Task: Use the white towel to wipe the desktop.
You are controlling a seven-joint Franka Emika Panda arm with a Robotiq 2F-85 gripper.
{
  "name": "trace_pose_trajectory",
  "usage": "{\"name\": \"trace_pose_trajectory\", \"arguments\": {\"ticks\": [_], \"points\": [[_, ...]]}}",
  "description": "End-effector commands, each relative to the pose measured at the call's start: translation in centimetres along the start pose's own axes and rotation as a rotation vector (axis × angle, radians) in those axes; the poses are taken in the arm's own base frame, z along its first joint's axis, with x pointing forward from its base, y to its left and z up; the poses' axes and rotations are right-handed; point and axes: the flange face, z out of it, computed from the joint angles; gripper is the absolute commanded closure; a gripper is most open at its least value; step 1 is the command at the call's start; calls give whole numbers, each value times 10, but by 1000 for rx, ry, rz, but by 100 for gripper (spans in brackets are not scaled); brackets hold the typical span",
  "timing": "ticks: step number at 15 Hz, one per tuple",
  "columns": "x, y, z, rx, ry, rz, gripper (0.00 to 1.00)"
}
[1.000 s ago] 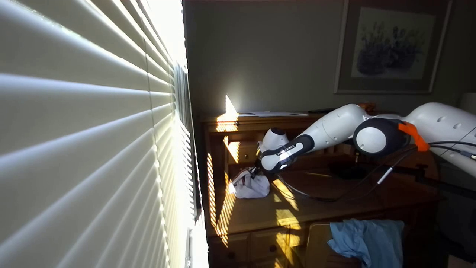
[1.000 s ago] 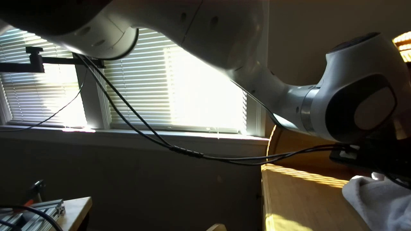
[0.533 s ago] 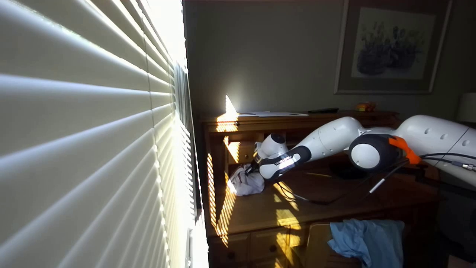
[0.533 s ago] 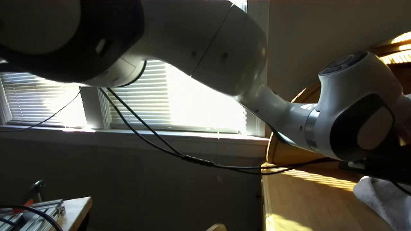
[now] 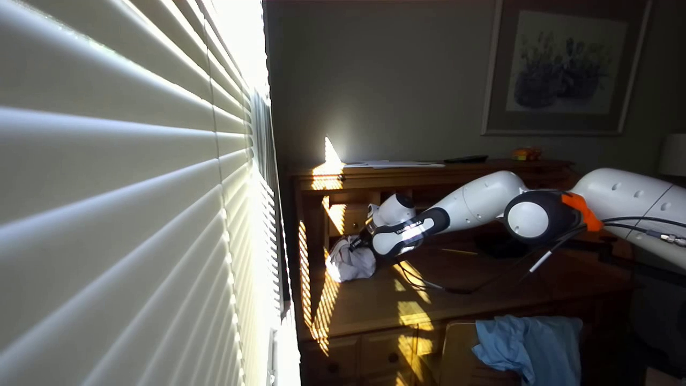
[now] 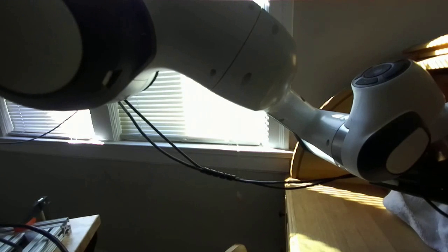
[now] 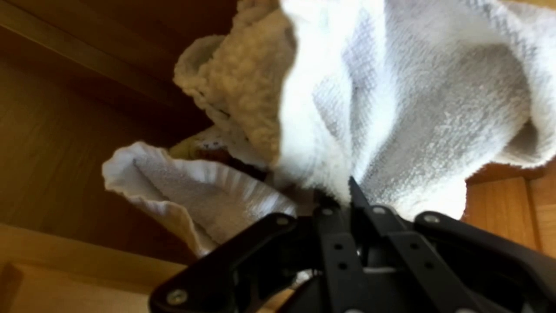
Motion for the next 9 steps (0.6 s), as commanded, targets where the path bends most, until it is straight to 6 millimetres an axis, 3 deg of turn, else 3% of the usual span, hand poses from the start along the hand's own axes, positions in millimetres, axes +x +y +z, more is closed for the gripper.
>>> {"name": "trace_pose_trajectory", "arguments": {"ticks": [1,2,9], "points": [[1,-1,0,0,0,1,91],[-2,-2,3,-20,-18,-35,98],[-8,-17,23,-147,-6,-147,98]]}}
